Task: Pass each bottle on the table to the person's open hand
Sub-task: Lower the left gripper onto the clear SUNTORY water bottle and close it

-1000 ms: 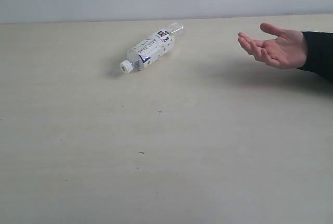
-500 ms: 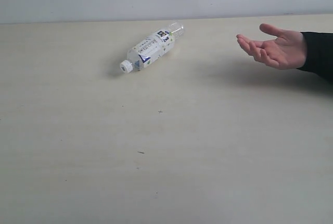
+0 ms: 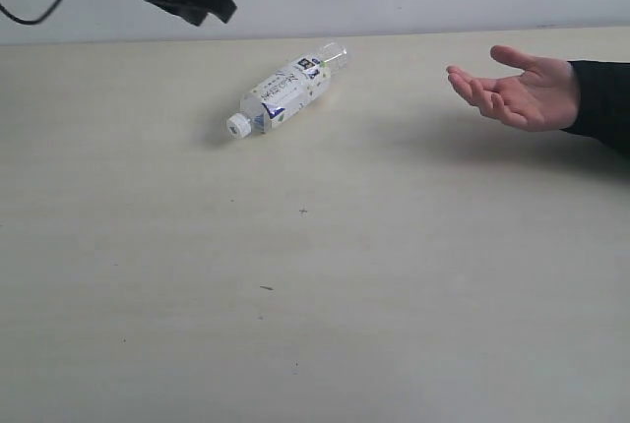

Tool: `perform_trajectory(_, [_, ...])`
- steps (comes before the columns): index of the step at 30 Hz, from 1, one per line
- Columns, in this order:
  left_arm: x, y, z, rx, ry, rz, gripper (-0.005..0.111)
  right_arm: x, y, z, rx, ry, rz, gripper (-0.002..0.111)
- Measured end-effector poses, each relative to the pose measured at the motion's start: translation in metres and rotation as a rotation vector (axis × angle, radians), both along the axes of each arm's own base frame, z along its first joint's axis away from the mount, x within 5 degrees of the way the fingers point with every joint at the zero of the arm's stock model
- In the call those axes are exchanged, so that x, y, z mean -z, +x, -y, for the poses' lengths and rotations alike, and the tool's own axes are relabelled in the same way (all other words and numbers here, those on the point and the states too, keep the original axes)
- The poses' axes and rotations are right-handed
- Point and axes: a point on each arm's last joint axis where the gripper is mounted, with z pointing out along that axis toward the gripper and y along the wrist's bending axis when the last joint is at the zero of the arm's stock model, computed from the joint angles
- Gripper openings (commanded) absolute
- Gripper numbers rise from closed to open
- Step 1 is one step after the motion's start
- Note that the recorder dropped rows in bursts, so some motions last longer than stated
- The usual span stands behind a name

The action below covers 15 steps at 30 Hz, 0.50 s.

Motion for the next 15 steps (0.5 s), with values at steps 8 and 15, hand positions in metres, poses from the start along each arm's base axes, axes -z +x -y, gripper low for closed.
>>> perform_trajectory(8, [0.04, 0.022, 0.032, 0.03, -0.092, -0.018, 0.0, 0.0, 0.0, 0.0, 0.0, 0.0, 0.0, 0.002])
perform_trajectory(15, [0.064, 0.029, 0.048, 0.129, -0.182, -0.055, 0.006, 0.0, 0.0, 0.0, 0.0, 0.0, 0.0, 0.002])
